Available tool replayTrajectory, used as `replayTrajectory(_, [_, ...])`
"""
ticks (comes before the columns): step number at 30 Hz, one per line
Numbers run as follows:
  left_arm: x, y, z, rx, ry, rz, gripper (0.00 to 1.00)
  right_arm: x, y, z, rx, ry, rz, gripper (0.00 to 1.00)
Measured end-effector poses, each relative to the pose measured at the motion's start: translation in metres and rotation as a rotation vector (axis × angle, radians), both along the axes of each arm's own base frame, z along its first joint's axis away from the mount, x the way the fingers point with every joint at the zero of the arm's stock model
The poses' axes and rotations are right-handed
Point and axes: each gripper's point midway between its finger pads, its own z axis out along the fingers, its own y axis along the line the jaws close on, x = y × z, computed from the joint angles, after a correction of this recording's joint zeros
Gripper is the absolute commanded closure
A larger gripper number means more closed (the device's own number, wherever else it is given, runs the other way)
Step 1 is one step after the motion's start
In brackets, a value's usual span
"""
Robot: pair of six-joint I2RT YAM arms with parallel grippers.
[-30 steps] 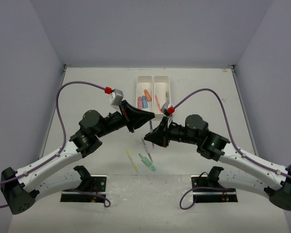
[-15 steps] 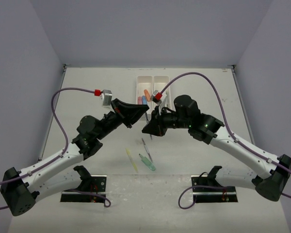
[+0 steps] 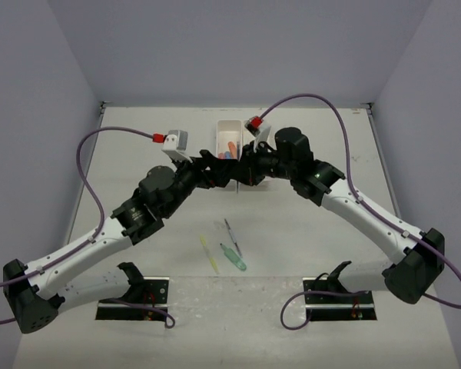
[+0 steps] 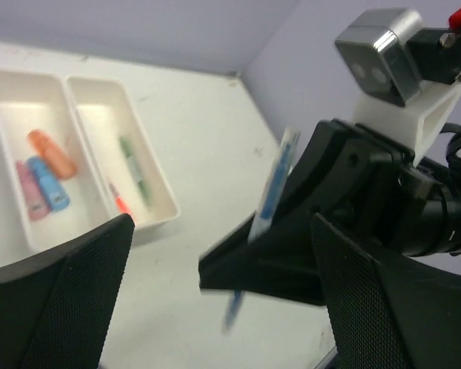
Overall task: Sort the stationery into containers
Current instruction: Close the pen cap on the pen, then place the pen in the storage box.
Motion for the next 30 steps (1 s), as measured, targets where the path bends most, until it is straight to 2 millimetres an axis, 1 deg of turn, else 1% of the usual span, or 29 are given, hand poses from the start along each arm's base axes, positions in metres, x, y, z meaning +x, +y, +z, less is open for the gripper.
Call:
replayTrajectory(1, [0.004,0.002,0.002,0.03,0.034,0.035,0.0,0.014,-0.005,-0.002,-0.003,-0.007,-0.058,1.0])
replayTrajectory(3, [0.013,0.011,0.012,0.066,0.085,0.123,0.0,0.039,-0.014,-0.011,-0.025,0.002,-0.166,1.0])
replayTrajectory(5, [0.02,0.024,0.024,0.078,0.109,0.21,0.0,0.062,-0.024,-0.029,-0.07,0.036,-0.267,1.0])
replayTrajectory(7, [0.023,0.039,0.028,0.085,0.121,0.278,0.0,0.083,-0.036,-0.053,-0.143,0.097,-0.354,1.0])
replayTrajectory(8, [0.022,0.045,0.025,0.095,0.128,0.301,0.0,0.099,-0.04,-0.065,-0.182,0.125,-0.401,1.0])
replayTrajectory(9, [0.021,0.051,0.019,0.111,0.139,0.316,0.0,0.119,-0.042,-0.075,-0.214,0.144,-0.445,1.0])
replayTrajectory(10, [0.019,0.056,0.011,0.131,0.151,0.329,0.0,0.134,-0.046,-0.084,-0.243,0.158,-0.483,1.0])
replayTrajectory(12, [0.015,0.062,-0.006,0.171,0.177,0.339,0.0,0.157,-0.058,-0.108,-0.316,0.2,-0.555,1.0])
replayTrajectory(14, [0.011,0.066,-0.026,0.206,0.209,0.339,0.0,0.174,-0.071,-0.128,-0.387,0.233,-0.617,1.0])
replayTrajectory(16, [0.006,0.07,-0.048,0.253,0.243,0.337,0.0,0.187,-0.08,-0.14,-0.437,0.249,-0.66,0.96])
replayTrajectory(17, [0.003,0.073,-0.058,0.277,0.261,0.335,0.0,0.193,-0.085,-0.145,-0.464,0.255,-0.683,0.93])
replayTrajectory(19, [0.0,0.076,-0.073,0.317,0.288,0.332,0.0,0.204,-0.089,-0.152,-0.497,0.257,-0.712,0.87])
replayTrajectory(20, [-0.002,0.078,-0.077,0.332,0.297,0.332,0.0,0.208,-0.091,-0.156,-0.516,0.258,-0.72,0.81])
replayTrajectory(22, [-0.005,0.081,-0.083,0.356,0.311,0.333,0.0,0.215,-0.092,-0.163,-0.543,0.256,-0.725,0.72])
replayTrajectory(23, [-0.006,0.082,-0.085,0.364,0.316,0.333,0.0,0.217,-0.093,-0.167,-0.558,0.255,-0.726,0.7])
replayTrajectory(25, [-0.008,0.085,-0.087,0.377,0.323,0.335,0.0,0.217,-0.095,-0.175,-0.583,0.263,-0.723,0.64])
replayTrajectory(26, [-0.009,0.087,-0.088,0.382,0.325,0.337,0.0,0.217,-0.096,-0.178,-0.594,0.268,-0.72,0.58])
replayTrajectory(27, [-0.009,0.089,-0.089,0.389,0.327,0.344,0.0,0.216,-0.097,-0.181,-0.604,0.271,-0.717,0.54])
replayTrajectory(30, [-0.011,0.099,-0.095,0.428,0.338,0.378,0.0,0.214,-0.101,-0.183,-0.633,0.273,-0.714,0.54])
